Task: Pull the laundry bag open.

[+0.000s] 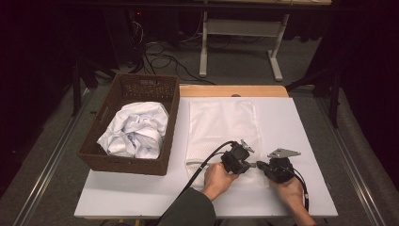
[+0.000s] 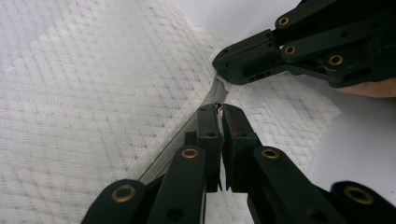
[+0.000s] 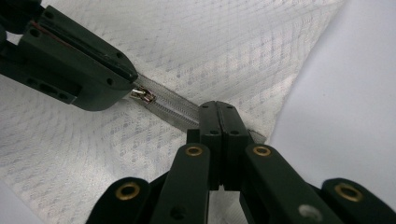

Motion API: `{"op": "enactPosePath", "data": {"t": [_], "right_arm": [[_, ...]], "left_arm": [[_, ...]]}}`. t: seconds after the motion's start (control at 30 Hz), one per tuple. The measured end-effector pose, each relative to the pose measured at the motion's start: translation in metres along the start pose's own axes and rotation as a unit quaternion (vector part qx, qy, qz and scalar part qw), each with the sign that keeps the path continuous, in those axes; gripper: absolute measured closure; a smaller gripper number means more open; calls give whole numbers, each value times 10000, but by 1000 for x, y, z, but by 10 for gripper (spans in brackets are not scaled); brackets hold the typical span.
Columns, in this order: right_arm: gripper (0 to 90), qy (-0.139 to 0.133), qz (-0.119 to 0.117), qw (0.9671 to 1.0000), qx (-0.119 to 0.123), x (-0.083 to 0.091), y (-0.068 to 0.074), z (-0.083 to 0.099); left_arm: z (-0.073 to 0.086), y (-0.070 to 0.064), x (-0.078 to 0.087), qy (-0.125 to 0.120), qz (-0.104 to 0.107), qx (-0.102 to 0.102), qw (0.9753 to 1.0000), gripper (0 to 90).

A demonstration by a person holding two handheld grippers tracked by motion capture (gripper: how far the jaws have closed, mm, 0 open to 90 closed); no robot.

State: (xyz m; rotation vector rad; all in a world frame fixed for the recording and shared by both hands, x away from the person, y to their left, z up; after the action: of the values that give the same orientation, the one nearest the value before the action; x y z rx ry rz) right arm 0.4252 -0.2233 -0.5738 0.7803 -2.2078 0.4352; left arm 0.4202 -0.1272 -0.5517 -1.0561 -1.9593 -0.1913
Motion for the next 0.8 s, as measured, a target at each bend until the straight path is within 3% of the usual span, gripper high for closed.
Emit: {"op": "enactPosePath", "data": {"t": [0.8], "right_arm": [[900, -25, -18, 10000, -58, 0, 0, 0]], "left_arm": [[5, 5, 13, -66, 9, 62, 10000, 862]]}}
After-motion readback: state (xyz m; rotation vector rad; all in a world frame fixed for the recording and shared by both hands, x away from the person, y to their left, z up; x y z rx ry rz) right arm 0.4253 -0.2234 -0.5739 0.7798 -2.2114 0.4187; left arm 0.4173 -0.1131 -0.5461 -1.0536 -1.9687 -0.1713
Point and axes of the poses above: each handheld gripper's, and its own axes: x roughly backward along the jaws, z roughly out of its underside, y roughly to its left, the point moved 9 cm from there along -x, roughly forward along the jaws, and after that the axes turned 7 degrees about x, right-handed, at the moved point
